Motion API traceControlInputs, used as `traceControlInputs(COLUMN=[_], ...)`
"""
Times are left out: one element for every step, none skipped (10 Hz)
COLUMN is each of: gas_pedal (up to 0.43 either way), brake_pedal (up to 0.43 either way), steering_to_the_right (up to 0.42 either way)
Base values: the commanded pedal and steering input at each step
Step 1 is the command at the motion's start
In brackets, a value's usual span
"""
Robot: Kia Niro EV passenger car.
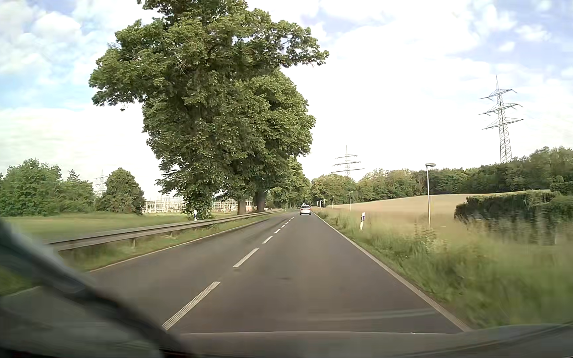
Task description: Follow the waypoints while adhering to traffic rules and regulations
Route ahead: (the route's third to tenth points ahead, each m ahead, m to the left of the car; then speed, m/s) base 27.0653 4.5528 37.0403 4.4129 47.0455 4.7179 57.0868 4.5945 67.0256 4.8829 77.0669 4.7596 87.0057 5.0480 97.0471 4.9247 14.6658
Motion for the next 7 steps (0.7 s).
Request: traceControlInputs(gas_pedal=[0.118, 0.118, 0.118, 0.118, 0.118, 0.118, 0.118], brake_pedal=[0.03, 0.03, 0.03, 0.03, 0.024, 0.03, 0.03], steering_to_the_right=[0.0, -0.001, -0.001, -0.001, -0.001, -0.001, -0.001])
